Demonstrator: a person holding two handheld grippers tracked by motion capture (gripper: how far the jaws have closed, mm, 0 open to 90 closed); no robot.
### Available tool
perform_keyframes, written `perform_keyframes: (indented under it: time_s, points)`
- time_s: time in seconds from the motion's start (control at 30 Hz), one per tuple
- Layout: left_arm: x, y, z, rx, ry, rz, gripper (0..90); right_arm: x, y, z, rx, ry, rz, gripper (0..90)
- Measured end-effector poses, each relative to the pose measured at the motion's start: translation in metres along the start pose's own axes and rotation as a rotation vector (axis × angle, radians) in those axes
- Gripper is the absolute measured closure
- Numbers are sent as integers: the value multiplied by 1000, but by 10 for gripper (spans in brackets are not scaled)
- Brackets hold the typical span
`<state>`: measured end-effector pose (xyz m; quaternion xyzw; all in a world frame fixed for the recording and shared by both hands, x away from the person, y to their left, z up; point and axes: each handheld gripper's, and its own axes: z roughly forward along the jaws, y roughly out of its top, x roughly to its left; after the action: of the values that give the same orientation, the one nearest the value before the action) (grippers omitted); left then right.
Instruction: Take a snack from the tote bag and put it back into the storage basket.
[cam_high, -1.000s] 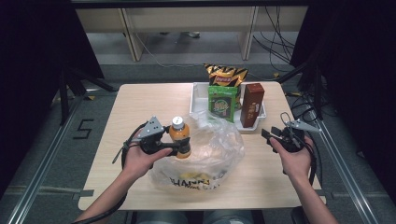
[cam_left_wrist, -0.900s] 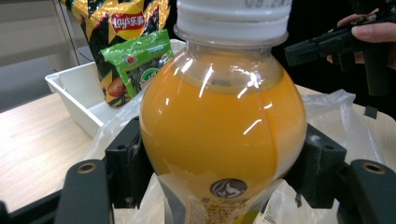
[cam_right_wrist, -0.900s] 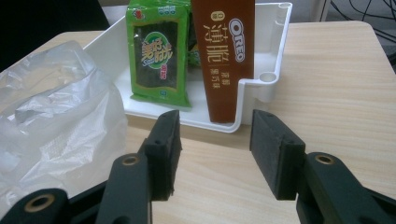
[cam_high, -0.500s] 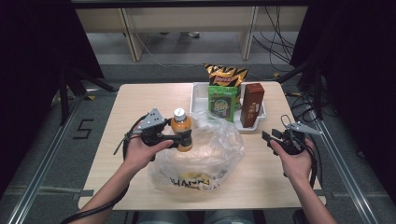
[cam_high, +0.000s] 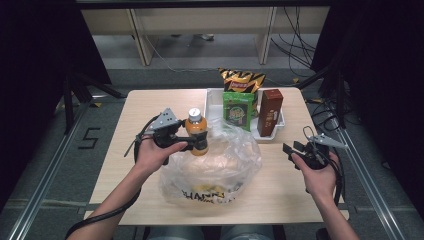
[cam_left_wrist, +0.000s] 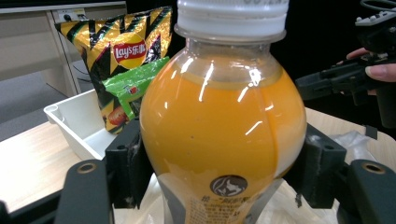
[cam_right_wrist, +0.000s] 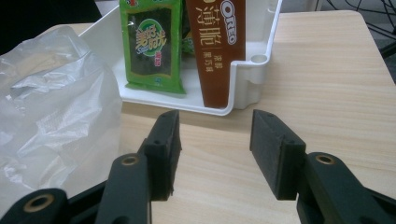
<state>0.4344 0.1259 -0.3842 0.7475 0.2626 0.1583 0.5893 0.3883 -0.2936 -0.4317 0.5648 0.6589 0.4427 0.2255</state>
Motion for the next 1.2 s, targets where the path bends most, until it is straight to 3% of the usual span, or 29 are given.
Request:
perform_keyframes:
  time_s: [0.1,0.17,0.23,0.33,0.4,0.43,0.53,0.6,0.73,0.77,0.83,0.87,0.93,1.0,1.07,1.1,1.2]
  points:
    - [3,3,2,-2,5,3,312,1,-1,0,0,-3,11,531]
    - [5,5,4,-3,9,-3,312,-2,-1,1,-4,-14,-22,531]
    - [7,7,5,-7,8,-4,312,-1,-1,-1,12,-14,-13,531]
    - [10,9,7,-13,4,-11,312,-2,-1,0,9,-19,-36,530]
    - [12,11,8,-7,1,6,312,-1,-1,1,2,2,-28,530]
    - [12,12,9,-8,1,8,312,-4,-1,3,-9,-13,-63,530]
    - [13,14,12,-8,-5,14,312,-4,-1,2,-8,-17,-63,530]
    - [14,16,14,-9,-7,12,312,0,-1,1,2,7,-11,530]
    - [16,19,17,-9,-11,19,312,-4,-1,1,-7,-13,-65,529]
    - [16,20,17,-8,-12,24,312,-2,-1,1,0,2,-35,529]
    - [17,22,19,-8,-17,31,312,-4,-1,2,-7,-16,-61,528]
    - [18,23,20,-5,-13,33,312,0,-1,1,8,5,-9,529]
    - [18,25,21,-5,-11,37,312,0,-1,1,11,-1,-9,529]
    - [19,27,23,-7,-11,36,311,-4,-1,1,-5,-15,-60,529]
    - [20,29,24,-9,-11,35,312,-4,-1,1,0,-17,-58,528]
    - [21,29,25,-10,-10,36,312,0,-2,2,-1,3,2,528]
    - [22,30,28,-9,-11,35,312,2,-2,2,1,3,11,528]
